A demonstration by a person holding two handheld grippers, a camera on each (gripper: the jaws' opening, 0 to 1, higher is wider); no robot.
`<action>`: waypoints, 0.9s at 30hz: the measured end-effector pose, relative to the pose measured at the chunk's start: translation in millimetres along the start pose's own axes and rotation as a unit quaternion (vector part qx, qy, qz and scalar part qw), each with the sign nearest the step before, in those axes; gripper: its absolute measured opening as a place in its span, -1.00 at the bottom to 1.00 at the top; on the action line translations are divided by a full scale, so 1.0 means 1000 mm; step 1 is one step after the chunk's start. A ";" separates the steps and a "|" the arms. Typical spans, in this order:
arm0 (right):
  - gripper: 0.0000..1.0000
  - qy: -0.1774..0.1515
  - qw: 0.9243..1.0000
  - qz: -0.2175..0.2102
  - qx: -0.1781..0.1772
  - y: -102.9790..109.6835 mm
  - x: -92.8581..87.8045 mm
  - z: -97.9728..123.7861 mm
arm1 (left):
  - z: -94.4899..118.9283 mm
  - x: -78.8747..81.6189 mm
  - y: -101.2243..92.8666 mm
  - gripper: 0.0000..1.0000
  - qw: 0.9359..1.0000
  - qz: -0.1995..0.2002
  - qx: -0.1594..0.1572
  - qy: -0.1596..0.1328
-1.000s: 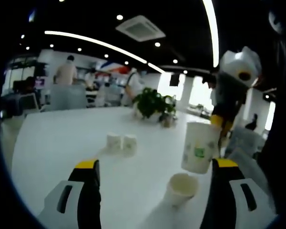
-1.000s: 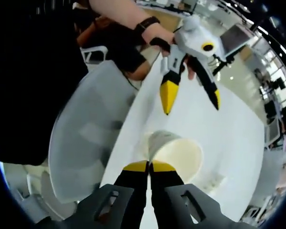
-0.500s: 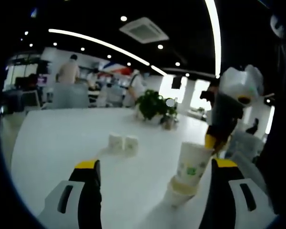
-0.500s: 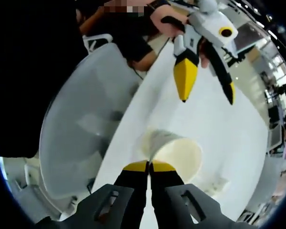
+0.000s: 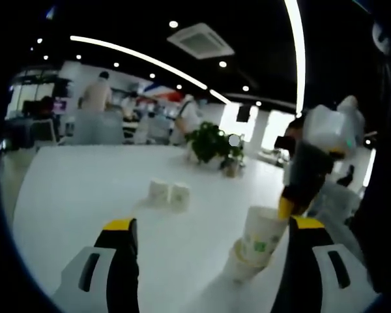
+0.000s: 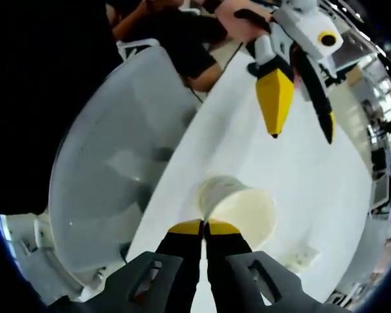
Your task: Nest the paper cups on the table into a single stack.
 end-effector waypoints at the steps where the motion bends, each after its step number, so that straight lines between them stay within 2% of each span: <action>1: -1.00 0.001 1.000 -0.001 0.000 0.000 0.000 -0.001 | 0.000 0.000 0.001 0.89 1.000 0.001 0.001 -0.001; 11: -1.00 0.016 1.000 0.003 0.004 -0.003 -0.001 -0.010 | -0.002 -0.004 0.002 0.89 1.000 0.005 -0.001 -0.001; 27: -1.00 0.019 0.999 0.001 0.029 -0.005 0.000 -0.026 | 0.001 -0.011 0.004 0.89 1.000 0.015 0.006 0.002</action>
Point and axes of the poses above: the point that each gripper's makers call its tool centre point, and the gripper's own axes: z roughly backward along the fingers, y roughly to its left, x roughly out of its top, the point moved 6 cm from there along z, roughly backward along the fingers, and after that the axes turned 12 degrees about -z, right-handed, at the moved point
